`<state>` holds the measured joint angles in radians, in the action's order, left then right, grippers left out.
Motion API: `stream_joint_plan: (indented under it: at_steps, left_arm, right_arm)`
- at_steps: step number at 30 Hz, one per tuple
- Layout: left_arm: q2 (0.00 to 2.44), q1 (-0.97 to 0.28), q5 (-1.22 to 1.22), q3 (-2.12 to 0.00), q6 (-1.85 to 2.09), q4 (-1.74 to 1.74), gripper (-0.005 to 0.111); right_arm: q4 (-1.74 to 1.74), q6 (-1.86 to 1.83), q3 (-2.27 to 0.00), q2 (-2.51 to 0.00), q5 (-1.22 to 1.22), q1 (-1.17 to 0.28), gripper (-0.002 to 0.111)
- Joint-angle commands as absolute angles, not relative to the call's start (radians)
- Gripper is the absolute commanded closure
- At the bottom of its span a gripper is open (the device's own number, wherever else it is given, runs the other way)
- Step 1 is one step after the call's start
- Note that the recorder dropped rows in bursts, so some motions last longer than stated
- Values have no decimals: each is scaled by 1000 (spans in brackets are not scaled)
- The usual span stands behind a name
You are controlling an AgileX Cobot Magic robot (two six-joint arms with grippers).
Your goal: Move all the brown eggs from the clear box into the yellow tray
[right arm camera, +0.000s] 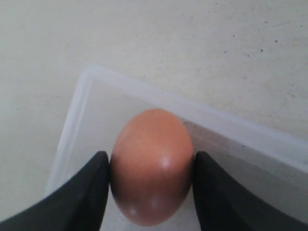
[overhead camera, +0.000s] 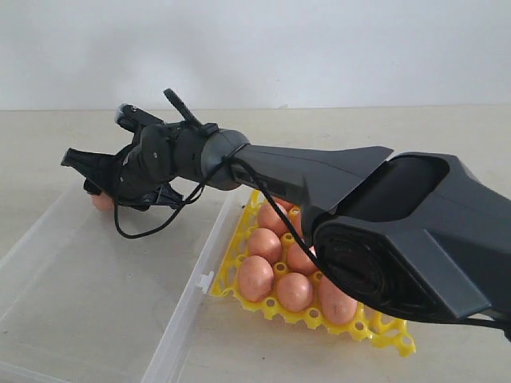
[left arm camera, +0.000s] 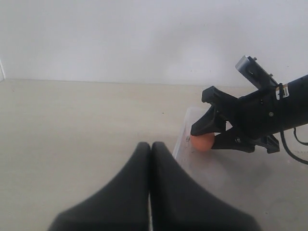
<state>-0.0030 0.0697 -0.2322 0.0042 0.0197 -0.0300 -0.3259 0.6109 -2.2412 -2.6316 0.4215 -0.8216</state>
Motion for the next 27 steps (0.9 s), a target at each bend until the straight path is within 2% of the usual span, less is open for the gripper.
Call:
stream_joint_plan:
  at_steps: [1, 3, 9, 10, 24, 27]
  left_arm:
    - [0, 71, -232, 0, 20, -35, 111]
    - [0, 71, -232, 0, 20, -35, 111]
    - [0, 71, -232, 0, 20, -35, 111]
    - [0, 71, -232, 0, 20, -35, 111]
    - [0, 71, -232, 0, 20, -35, 111]
    - [0, 71, -232, 0, 20, -35, 111]
  right_arm:
    - [-329, 600, -2245, -2637, 432, -818, 75]
    - [-329, 591, -2245, -2633, 439, -818, 80]
    - [-265, 500, -2245, -2571, 476, -818, 107]
    - [-244, 487, -2245, -2554, 482, -818, 108]
    - [-131, 246, -2243, -2382, 623, -822, 108]
    - [-114, 225, -2175, -2330, 584, -824, 108]
